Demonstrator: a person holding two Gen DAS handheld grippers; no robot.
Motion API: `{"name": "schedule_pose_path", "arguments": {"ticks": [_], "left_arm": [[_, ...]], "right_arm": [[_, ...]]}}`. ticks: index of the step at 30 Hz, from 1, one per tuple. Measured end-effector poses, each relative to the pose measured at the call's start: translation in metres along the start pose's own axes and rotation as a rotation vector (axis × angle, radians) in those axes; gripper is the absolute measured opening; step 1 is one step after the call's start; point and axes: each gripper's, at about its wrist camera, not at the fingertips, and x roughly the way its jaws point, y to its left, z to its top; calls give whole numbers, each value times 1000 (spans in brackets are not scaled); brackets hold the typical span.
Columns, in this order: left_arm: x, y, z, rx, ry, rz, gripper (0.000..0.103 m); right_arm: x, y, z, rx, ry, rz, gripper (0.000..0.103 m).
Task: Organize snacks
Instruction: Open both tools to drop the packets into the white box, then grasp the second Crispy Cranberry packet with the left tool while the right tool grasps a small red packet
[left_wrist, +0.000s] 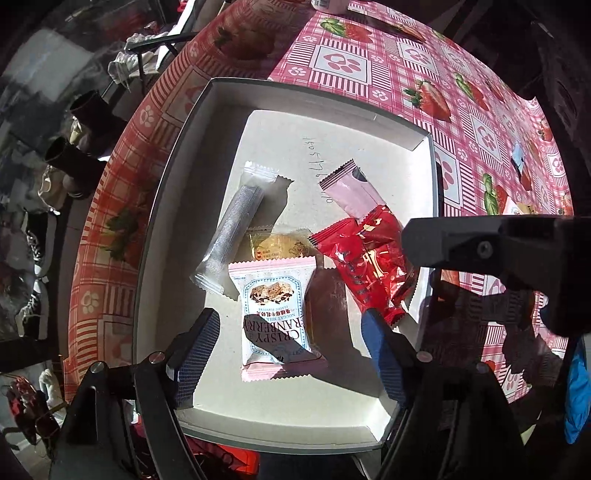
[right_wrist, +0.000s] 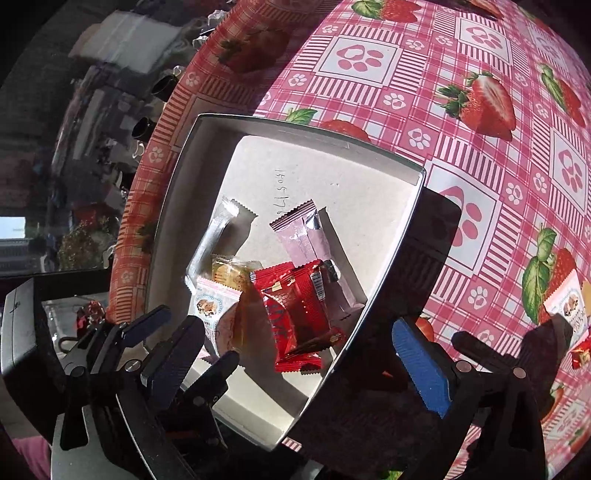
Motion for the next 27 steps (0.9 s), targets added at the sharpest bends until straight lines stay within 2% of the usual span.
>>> {"name": "schedule_pose_path", "arguments": {"ticks": [4, 8, 13, 15, 18, 21, 25, 27], "left_arm": [[-3, -26, 11, 80, 21, 33, 82], [-5, -66, 17, 165, 62, 35, 82], [-3, -128, 27, 269, 114, 28, 82], [2, -153, 34, 293, 139, 15, 82], [9, -183, 47, 281, 172, -20, 82], [19, -208, 62, 241, 193, -42, 82], [34, -230, 82, 151, 228, -54, 82], [40, -236, 91, 97, 243, -69, 82]], "right_arm": [[-13, -38, -18, 84, 0, -4, 102], [-29, -98, -48, 199, 6, -10, 102], [-52, -197, -92, 464, 3, -10, 102], [-62, -242, -105, 614, -11, -19, 102], [-74, -300, -120, 825, -49, -22, 102], [-79, -337, -124, 963, -94, -5, 102], [-76, -360, -110, 1030, -111, -24, 102], [-72, -366, -98, 1006, -100, -47, 102]]}}
